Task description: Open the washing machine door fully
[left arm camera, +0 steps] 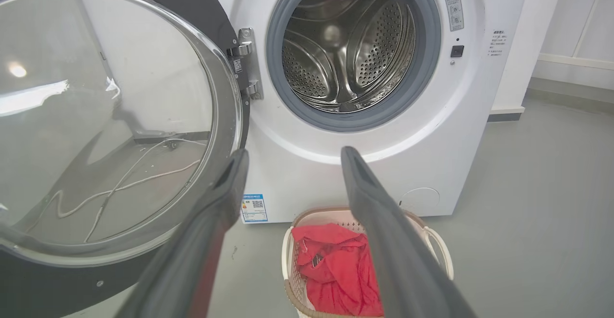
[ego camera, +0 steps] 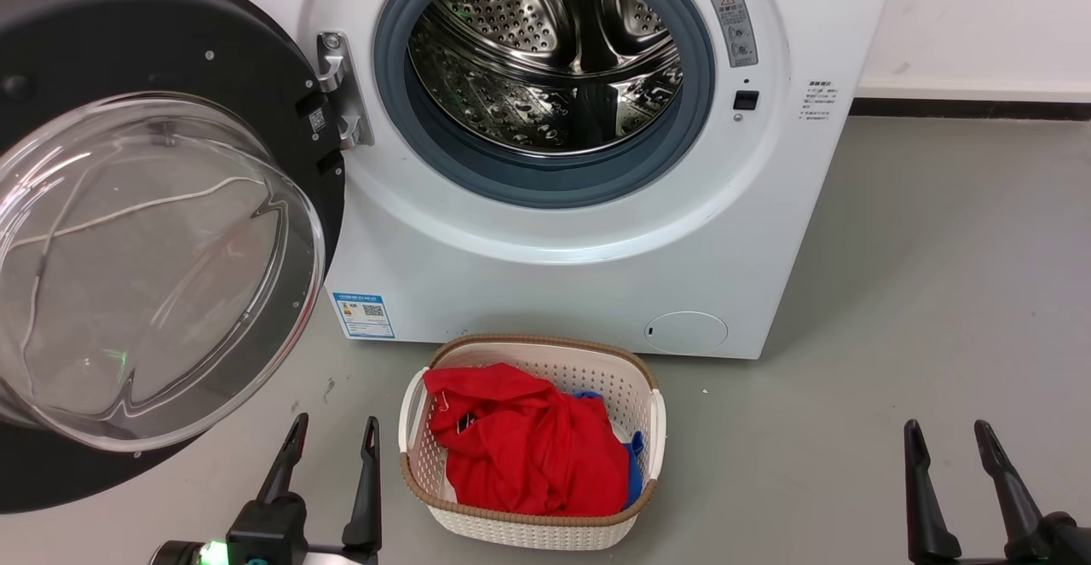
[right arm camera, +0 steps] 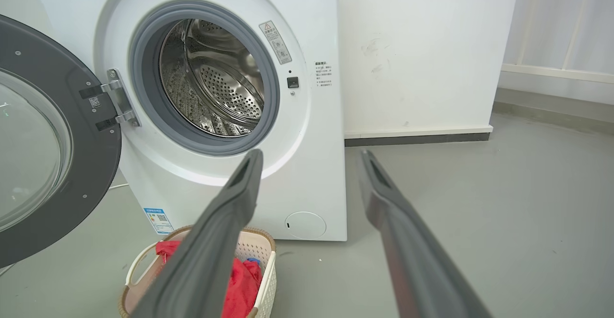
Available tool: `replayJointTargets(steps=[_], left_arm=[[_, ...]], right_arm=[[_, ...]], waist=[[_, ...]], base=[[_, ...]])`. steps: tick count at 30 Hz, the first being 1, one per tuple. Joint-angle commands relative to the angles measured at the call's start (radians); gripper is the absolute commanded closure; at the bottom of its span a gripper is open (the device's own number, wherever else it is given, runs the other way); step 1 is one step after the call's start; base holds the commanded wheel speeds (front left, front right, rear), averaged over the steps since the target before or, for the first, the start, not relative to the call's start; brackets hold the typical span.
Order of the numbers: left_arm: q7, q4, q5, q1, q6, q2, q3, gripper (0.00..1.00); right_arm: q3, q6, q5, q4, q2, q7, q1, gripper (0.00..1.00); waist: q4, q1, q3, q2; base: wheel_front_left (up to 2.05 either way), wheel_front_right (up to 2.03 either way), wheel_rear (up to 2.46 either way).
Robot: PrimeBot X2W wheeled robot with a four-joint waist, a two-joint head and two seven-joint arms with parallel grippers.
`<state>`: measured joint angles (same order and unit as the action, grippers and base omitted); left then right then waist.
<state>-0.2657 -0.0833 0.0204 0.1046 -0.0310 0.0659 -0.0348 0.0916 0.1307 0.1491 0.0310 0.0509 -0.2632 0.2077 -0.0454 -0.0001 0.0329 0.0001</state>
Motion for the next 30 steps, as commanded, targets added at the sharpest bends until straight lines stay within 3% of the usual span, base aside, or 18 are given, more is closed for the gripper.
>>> replayJointTargets(steps=[1, 23, 24, 30], left_arm=[[0.002, -0.005, -0.007, 0.01, 0.006, -0.001, -0.001, 0.0], [0.002, -0.016, -0.015, 0.018, 0.057, 0.0, -0.002, 0.0], [0.0, -0.019, -0.011, 0.013, 0.057, -0.004, -0.003, 1.0], [0.02, -0.063, 0.051, 0.008, 0.051, -0.008, 0.008, 1.0]], right_arm=[[-0.001, 0.0, 0.004, -0.004, -0.001, -0.002, 0.014, 0.0], [0.001, 0.0, -0.004, 0.003, -0.001, -0.002, 0.022, 0.0], [0.0, 0.0, -0.002, -0.004, 0.0, 0.0, 0.013, 1.0], [-0.008, 0.0, 0.057, -0.039, 0.001, 0.01, 0.007, 1.0]], waist=[[0.0, 0.0001, 0.0, -0.0001], [0.0, 0.0001, 0.004, -0.0001], [0.0, 0.0001, 0.004, -0.0001], [0.001, 0.0001, 0.003, -0.0001]], base=[[0.0, 0.0, 0.0], [0.0, 0.0, 0.0], [0.0, 0.0, 0.0], [0.0, 0.0, 0.0]])
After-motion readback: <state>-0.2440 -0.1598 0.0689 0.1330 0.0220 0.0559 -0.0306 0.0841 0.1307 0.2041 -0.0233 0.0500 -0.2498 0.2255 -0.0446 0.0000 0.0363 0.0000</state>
